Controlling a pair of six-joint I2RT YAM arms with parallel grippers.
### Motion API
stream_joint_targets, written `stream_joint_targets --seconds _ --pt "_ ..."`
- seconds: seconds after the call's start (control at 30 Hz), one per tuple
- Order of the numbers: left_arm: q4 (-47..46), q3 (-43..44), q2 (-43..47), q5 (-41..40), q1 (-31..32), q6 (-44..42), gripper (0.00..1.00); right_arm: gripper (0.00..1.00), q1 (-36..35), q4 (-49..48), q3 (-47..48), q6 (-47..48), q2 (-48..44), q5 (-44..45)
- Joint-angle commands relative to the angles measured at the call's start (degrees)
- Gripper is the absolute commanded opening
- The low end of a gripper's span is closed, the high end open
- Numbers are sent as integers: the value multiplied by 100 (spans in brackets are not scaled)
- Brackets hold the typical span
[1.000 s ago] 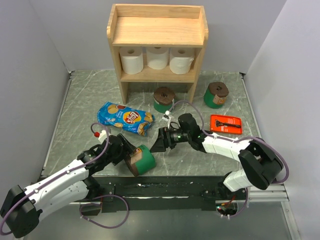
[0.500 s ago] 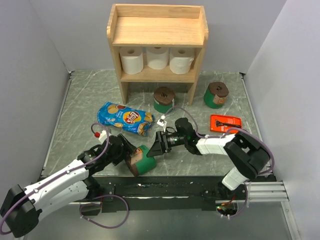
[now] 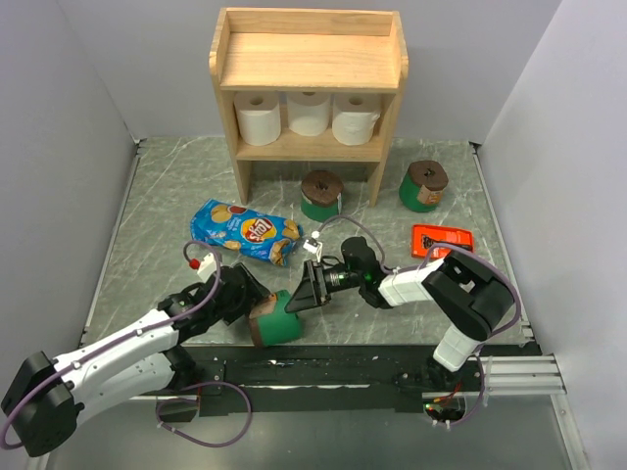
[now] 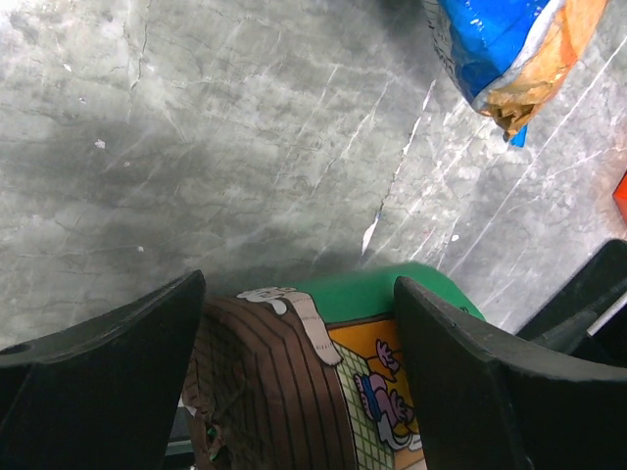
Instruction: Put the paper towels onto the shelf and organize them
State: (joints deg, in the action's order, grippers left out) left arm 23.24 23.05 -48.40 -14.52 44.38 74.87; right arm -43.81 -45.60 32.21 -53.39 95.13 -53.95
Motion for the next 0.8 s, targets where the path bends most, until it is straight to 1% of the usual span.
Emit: stream_joint_targets --seconds 0.0,0.07,0.1,0.17,0.2,0.3,0.37,0.43,0.47,0.53,0.57,0.63,0.67,0.7,0.73,0.77 --pt "-57 121 -117 11 150 89 84 61 -40 -1152 14 -427 -38 -107" --pt "-83 130 -152 2 229 133 83 59 -31 -1179 -56 -506 -74 -10" --pt "-92 138 -187 -7 255 142 83 55 -22 -1144 -74 -532 -117 34" --pt "-118 139 -231 -24 334 185 83 52 -13 -1056 -135 -568 -161 183" --pt "-127 139 -248 -33 352 194 83 49 13 -1012 -144 -576 -196 236" --pt "-189 200 -266 -86 440 221 83 44 92 -837 -258 -603 -302 447" --pt "-285 323 -319 -112 484 186 83 42 162 -477 -311 -498 -520 683" --pt "-355 489 -406 -138 528 116 84 40 180 170 -312 -217 -749 877" --pt "-425 560 -546 -165 528 81 84 39 189 436 -294 -103 -1012 1043" --pt "-522 761 -740 -165 580 -7 84 38 180 841 -250 178 -1320 1220" --pt "-618 832 -941 -156 607 -34 84 38 189 1313 -241 266 -1687 1334" --pt "-689 1077 -1144 -191 729 -112 84 36 189 1955 -145 626 -2111 1772" --pt "-698 1183 -1328 -226 773 -148 84 36 171 2629 -84 767 -2548 1940" --pt "-638 1289 -1417 -374 800 -192 85 35 171 3001 48 1012 -2778 2333" --pt "-550 1577 -1496 -471 826 -314 86 35 163 3327 119 1136 -2981 2519" --pt "-419 1754 -1645 -586 835 -376 86 35 145 3983 206 1259 -3340 2704"
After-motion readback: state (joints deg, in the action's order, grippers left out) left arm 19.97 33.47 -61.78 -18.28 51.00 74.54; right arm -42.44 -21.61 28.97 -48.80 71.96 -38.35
